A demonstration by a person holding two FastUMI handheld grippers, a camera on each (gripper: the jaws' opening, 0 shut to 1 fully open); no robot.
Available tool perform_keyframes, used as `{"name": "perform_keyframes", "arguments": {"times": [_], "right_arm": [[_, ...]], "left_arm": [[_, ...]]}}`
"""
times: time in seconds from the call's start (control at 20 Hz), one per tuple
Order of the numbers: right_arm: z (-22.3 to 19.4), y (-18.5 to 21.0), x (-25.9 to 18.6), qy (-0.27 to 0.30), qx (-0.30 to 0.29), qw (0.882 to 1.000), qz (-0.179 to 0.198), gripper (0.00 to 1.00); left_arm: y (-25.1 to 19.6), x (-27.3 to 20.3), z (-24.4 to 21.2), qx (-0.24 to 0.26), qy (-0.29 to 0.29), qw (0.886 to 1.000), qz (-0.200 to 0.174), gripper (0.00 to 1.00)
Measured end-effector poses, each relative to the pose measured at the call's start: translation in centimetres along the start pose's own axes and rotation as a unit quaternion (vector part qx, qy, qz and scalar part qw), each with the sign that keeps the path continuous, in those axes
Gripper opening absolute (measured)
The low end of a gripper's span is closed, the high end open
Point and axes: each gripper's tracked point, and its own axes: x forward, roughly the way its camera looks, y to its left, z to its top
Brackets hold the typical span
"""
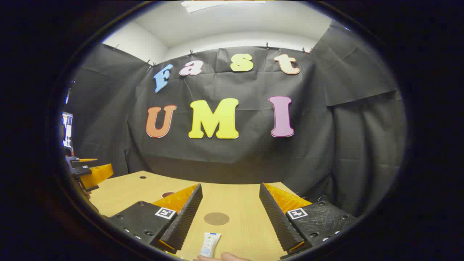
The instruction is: Put the toothbrush and toothpaste on the desktop into the cup, then pick up the cup and place it on the coaster on the desktop.
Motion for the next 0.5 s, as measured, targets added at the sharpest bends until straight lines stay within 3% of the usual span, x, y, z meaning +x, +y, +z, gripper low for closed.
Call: {"name": "perform_keyframes", "arguments": {"times": [0.5], "right_arm": [[0.2, 0.3, -0.6, -0.007, -0.002, 1.000, 0.011, 0.95]], "left_arm": [[-1.3, 0.0, -0.4, -0.009, 0.010, 1.000, -0.017, 0.98]]}}
